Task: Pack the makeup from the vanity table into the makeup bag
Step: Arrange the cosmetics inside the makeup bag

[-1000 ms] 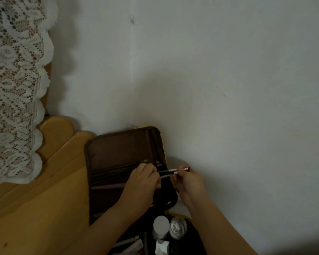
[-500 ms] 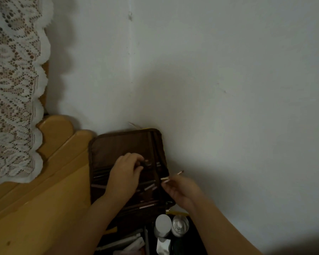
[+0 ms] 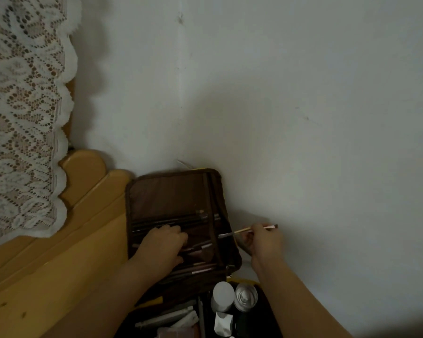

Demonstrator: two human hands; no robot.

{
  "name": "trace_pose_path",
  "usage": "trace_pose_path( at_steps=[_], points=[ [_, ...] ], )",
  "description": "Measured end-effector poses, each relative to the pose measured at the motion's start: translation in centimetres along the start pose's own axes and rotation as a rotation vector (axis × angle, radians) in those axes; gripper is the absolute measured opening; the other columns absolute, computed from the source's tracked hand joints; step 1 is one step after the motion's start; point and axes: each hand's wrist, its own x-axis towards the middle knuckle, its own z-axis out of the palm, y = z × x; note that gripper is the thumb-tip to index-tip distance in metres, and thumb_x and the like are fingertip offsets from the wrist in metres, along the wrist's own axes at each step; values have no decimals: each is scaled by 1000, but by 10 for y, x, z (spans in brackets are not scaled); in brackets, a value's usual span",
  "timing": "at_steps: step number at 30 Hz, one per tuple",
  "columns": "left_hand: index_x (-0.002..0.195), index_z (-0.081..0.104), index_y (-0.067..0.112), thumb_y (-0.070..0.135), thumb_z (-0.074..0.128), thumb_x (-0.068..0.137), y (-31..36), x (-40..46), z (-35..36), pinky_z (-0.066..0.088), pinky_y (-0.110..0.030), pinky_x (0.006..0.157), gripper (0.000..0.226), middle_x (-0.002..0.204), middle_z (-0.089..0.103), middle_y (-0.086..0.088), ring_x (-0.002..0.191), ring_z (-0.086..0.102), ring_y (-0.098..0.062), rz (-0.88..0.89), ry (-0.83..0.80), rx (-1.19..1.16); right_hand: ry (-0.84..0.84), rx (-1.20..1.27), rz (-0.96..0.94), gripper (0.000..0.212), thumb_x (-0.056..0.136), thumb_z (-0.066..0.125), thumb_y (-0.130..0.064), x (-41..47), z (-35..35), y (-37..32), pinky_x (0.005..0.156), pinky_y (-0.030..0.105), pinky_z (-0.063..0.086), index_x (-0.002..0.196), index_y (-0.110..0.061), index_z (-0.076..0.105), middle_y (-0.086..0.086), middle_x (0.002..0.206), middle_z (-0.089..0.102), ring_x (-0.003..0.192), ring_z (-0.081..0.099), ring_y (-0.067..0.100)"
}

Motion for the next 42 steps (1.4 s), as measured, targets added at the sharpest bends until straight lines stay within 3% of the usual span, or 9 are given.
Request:
trace_pose_path(
  at_steps=[7,11,17,22,24,28,34,38,42],
  points=[
    [107,56,11,24,47,94,0,3,-7,40,-23,85,21,117,58,-6,106,54,-17,42,-39,18,-72,207,310,21,92,43,10,-2,2,5,35,21,50,73,2,49,19,70,53,61,56,25],
    [107,57,12,33,54,91,-4,0,-11,40,-23,80,27,115,56,-4,105,54,-16,6,-28,2,-264,-152,397,19,90,50,6,-15,14,21,44,25,51,73,-2,54,12,69,62,68,56,22],
    [123,50,21,30,52,91,-4,-7,5,42,-25,88,33,122,51,0,111,49,-15,23,83,-90,-315,-389,248,11,94,49,-12,-11,22,29,58,29,45,100,-7,57,13,102,63,91,59,26],
    [123,52,23,24,49,93,-7,-5,10,42,-26,90,30,123,51,1,113,48,-15,20,90,-67,-135,-661,-132,26,85,60,-2,-8,19,34,73,39,56,109,-6,53,11,98,62,88,62,27],
    [122,53,22,23,49,93,-8,-4,10,40,-25,88,29,122,52,1,113,48,-15,15,87,-77,-142,-763,-214,32,85,61,-4,-9,20,36,83,38,53,116,-7,54,12,105,65,94,63,27],
    [119,55,19,21,52,91,-8,-5,14,41,-25,84,28,119,53,-1,110,50,-17,7,129,-97,-227,-918,-274,28,85,59,-5,-12,20,37,78,32,51,113,-12,57,11,106,66,94,62,23],
    [94,70,32,37,90,35,-6,-6,27,47,-12,47,63,92,68,15,71,64,-2,183,197,-62,-475,-1354,-266,33,88,40,2,-19,25,24,86,34,52,104,-5,69,13,109,67,101,61,30],
    [91,70,40,39,88,33,-7,-6,35,42,-12,48,60,93,68,21,73,60,2,250,179,50,-167,-1218,-496,27,87,50,-5,-14,17,5,84,34,50,109,-8,64,12,111,64,99,60,27],
    [90,70,41,39,87,36,-9,-3,37,42,-12,48,57,93,67,22,75,59,2,270,239,33,-327,-1279,-634,49,91,47,1,8,21,-5,94,28,41,138,-12,42,11,134,44,116,50,28]
  ],
)
